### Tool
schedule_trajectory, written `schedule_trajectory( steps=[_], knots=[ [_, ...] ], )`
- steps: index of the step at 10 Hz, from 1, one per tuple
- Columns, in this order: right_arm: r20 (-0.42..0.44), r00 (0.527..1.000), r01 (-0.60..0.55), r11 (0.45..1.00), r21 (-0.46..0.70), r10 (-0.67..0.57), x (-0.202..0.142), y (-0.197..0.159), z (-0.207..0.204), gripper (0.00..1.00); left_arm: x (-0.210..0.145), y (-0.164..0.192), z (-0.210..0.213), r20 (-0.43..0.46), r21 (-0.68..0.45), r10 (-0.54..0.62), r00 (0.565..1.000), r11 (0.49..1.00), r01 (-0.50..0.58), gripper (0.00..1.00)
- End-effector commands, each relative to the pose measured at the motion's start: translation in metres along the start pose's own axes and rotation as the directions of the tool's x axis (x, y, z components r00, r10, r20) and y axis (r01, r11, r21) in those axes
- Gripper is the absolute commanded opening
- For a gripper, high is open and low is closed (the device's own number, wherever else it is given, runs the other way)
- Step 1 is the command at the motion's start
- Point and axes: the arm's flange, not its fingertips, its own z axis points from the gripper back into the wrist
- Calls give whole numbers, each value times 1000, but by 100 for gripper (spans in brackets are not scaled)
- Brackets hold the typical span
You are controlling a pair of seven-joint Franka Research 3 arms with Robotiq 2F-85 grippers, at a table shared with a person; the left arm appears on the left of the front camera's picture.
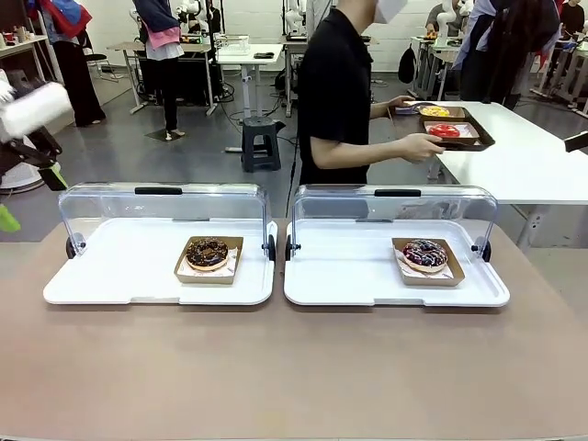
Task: Provide the desired donut to the person.
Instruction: Place the picked Paper togo box onto the Handle tray extended by the person.
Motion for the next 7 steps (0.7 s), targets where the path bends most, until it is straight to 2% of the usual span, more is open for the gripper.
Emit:
schedule_trajectory(
  steps=[1,2,3,5,6,7],
  knots=[
    [-2,1000,8,1000,-6,-8,1,0,-1,100,-47,14,23,433,-102,132,892,990,-97,100],
    [-2,1000,8,1000,-6,-8,1,0,-1,100,-68,17,31,549,-119,171,818,985,-125,100],
    [-2,1000,8,1000,-6,-8,1,0,-1,100,-90,15,35,596,-117,177,783,984,-133,100],
    [-2,1000,8,1000,-6,-8,1,0,-1,100,-131,0,33,619,-2,144,772,983,-181,100],
    [-2,1000,8,1000,-6,-8,1,0,-1,100,-151,-11,29,616,15,176,768,972,-234,100],
    [-2,1000,8,1000,-6,-8,1,0,-1,100,-171,-23,25,586,44,213,782,955,-293,100]
  ],
)
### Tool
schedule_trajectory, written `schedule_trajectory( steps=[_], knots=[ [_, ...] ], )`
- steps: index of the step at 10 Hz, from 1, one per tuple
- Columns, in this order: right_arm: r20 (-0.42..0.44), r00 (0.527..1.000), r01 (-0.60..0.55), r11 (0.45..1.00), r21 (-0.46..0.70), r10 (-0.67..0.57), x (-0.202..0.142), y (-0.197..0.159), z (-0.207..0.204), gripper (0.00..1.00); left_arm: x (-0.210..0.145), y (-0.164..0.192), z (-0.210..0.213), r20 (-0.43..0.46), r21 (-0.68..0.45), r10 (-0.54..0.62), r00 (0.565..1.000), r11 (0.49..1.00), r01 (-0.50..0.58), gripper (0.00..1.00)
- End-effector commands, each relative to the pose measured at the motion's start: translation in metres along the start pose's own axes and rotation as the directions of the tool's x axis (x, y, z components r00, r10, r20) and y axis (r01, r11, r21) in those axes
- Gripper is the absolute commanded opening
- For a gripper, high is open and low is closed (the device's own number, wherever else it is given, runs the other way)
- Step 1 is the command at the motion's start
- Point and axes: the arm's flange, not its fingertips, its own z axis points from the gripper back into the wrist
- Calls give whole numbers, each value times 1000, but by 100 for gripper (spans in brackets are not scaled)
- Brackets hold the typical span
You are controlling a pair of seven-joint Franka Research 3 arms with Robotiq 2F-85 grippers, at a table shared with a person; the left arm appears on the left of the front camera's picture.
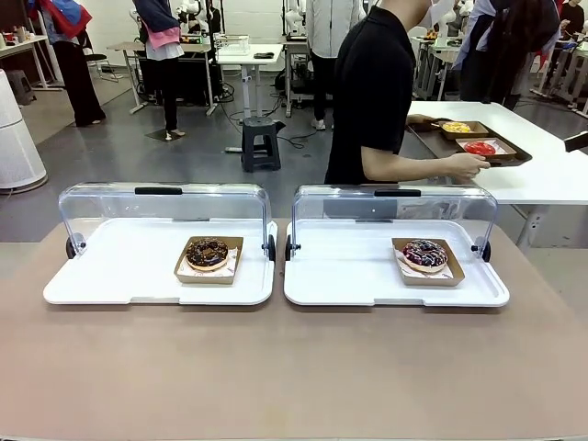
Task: Provide the desired donut to the person.
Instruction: Place the picked Paper togo box onto the Handle tray extended by the person.
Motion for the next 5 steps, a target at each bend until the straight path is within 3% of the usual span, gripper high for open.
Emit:
schedule_trajectory(
  steps=[1,5],
  knots=[
    [-2,1000,8,1000,-6,-8,1,0,-1,100,-27,-9,3,-53,124,15,998,992,-9,100],
    [-2,1000,8,1000,-6,-8,1,0,-1,100,-54,-16,19,-3,159,21,1000,987,-20,100]
  ],
)
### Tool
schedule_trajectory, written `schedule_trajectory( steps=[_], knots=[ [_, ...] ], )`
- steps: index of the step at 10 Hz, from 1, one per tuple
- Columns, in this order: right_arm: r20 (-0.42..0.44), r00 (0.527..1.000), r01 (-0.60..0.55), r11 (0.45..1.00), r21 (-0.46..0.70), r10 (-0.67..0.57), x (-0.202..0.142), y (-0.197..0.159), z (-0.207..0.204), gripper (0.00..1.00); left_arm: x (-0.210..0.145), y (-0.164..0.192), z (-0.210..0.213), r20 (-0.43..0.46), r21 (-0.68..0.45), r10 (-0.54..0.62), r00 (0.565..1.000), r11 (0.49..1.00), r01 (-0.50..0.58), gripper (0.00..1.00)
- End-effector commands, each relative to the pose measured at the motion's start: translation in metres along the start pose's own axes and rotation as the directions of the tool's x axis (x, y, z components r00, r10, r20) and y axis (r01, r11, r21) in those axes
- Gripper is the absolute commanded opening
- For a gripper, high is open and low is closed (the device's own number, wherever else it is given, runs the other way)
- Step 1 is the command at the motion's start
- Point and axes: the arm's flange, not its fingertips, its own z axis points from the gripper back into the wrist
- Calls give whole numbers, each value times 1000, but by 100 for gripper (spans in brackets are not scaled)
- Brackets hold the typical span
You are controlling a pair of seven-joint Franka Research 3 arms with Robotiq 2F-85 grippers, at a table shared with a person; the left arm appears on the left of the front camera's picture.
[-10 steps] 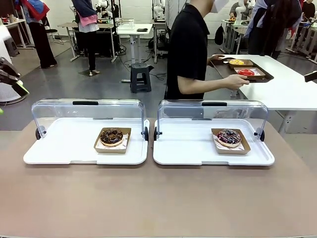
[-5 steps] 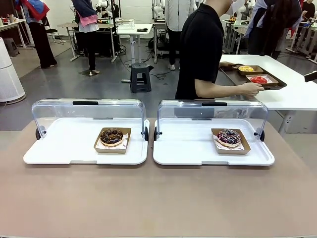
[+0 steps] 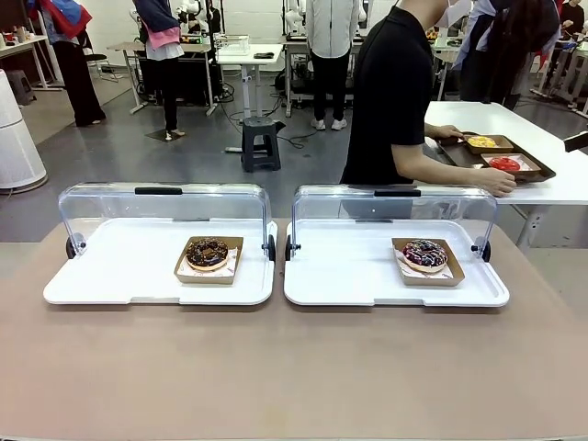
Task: Provide the desired donut to the person.
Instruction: Place the picked Paper togo box onto the Handle tray extended by the person.
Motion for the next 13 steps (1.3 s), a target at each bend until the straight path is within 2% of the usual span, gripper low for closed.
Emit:
schedule_trajectory(
  steps=[1,3,4,13],
  knots=[
    [-2,1000,8,1000,-7,-8,1,0,-1,100,-1,4,-7,32,7,-32,999,999,32,100],
    [-2,1000,8,1000,-7,-8,1,0,-1,100,-4,5,-8,68,1,-62,996,998,62,100],
    [-2,1000,8,1000,-7,-8,1,0,-1,100,0,2,-3,15,-1,-1,1000,1000,1,100],
    [-2,1000,8,1000,-7,-8,1,0,-1,100,0,2,-3,15,-1,-1,1000,1000,1,100]
  ],
)
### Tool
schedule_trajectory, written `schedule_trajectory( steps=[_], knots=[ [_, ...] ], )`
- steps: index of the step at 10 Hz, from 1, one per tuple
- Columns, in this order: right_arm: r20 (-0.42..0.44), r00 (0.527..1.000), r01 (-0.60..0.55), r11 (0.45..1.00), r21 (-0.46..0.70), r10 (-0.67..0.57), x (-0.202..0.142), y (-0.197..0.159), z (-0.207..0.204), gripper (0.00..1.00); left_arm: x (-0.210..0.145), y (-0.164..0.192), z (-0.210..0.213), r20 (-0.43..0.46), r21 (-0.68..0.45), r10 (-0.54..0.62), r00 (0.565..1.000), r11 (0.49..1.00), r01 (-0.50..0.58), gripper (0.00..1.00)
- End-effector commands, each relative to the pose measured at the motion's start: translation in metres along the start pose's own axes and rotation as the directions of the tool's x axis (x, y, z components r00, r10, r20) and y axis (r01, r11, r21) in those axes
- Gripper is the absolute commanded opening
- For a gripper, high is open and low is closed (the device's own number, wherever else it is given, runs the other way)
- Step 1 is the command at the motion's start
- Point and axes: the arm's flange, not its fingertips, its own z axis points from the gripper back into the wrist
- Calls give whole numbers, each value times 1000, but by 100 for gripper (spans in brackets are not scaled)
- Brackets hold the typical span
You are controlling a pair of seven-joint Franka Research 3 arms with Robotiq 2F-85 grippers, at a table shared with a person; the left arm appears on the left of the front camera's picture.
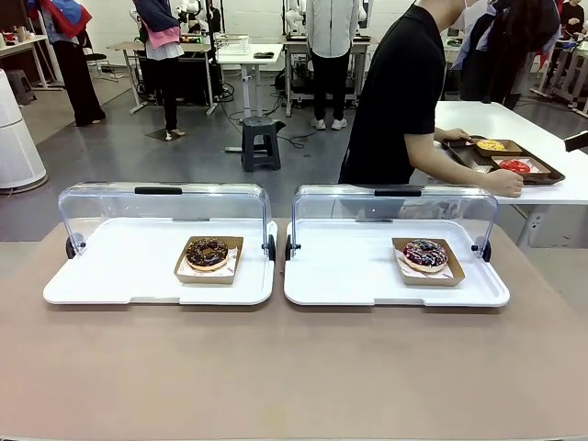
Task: Provide the desired donut to the person.
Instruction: Place the picked Paper togo box onto the Handle tray extended by the person.
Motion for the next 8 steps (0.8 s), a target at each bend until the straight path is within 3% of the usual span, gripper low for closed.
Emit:
schedule_trajectory(
  steps=[1,8],
  knots=[
    [-2,1000,8,1000,-7,-8,1,0,-1,100,0,-1,1,-1,-3,8,1000,1000,-8,100],
    [-2,1000,8,1000,-7,-8,1,0,-1,100,0,-1,1,-1,-3,8,1000,1000,-8,100]
  ],
)
